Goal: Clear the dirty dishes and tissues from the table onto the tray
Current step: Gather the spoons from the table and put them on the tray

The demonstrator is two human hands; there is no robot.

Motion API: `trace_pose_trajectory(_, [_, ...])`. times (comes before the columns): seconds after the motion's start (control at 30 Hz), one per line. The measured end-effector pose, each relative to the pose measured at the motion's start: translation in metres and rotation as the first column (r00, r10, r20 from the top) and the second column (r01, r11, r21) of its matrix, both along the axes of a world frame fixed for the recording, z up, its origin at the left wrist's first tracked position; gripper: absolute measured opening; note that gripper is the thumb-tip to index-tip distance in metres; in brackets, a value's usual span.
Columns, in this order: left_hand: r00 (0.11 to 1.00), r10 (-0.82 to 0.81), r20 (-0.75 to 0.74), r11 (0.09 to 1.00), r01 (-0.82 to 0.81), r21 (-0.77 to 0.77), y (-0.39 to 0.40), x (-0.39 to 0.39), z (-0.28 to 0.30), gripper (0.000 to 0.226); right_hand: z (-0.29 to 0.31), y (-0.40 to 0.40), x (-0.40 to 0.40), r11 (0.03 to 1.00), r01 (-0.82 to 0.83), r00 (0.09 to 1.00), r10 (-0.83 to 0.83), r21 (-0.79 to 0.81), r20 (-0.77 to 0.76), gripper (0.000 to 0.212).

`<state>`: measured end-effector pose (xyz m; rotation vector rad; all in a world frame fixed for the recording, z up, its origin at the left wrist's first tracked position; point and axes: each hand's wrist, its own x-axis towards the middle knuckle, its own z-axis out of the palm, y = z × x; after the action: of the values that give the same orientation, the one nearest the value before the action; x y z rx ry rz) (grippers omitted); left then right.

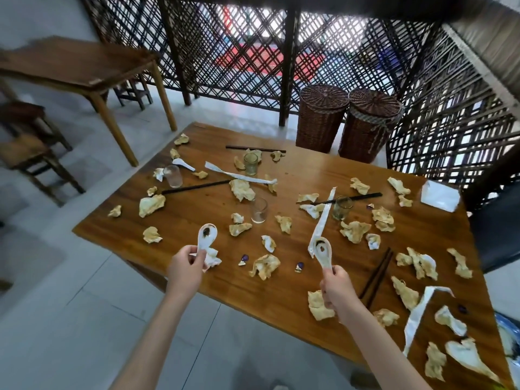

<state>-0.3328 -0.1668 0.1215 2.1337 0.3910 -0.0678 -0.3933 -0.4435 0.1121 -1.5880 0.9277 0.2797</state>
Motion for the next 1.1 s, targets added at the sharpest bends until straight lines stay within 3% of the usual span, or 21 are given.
trace_pose_trajectory(0.37, [0.992, 0.121, 0.046, 0.992, -0.122, 0.023, 0.028, 0.074, 0.003, 0.016, -0.003, 0.038, 0.101, 0.96, -0.244, 0.97, 0.243, -0.138, -0.023, 0.023])
trace_pose_trajectory(0.6, [0.994, 0.1, 0.033, 0.994, -0.101, 0.043, 0.087, 0.165, 0.0, 0.021, -0.013, 0.106, 0.178, 0.963, -0.252, 0.968, 0.251, -0.101, -0.014, 0.023])
trace_pose_trajectory(0.83, [0.998, -0.059, -0.009, 0.995, 0.06, 0.075, 0.144, 0.276, 0.003, 0.028, -0.03, 0.195, 0.267, 0.992, -0.09, 0.996, 0.09, -0.093, -0.002, 0.022])
trace_pose_trajectory(0.97, [0.974, -0.194, -0.119, 0.98, 0.186, -0.071, 0.144, 0.321, -0.007, 0.026, -0.035, 0.241, 0.311, 0.999, 0.001, 1.0, -0.001, -0.054, -0.007, 0.024])
trace_pose_trajectory(1.1, [0.922, -0.263, -0.285, 0.937, 0.174, -0.302, 0.129, 0.349, -0.017, 0.022, -0.04, 0.27, 0.345, 0.999, 0.049, 0.999, -0.049, -0.011, -0.016, 0.025])
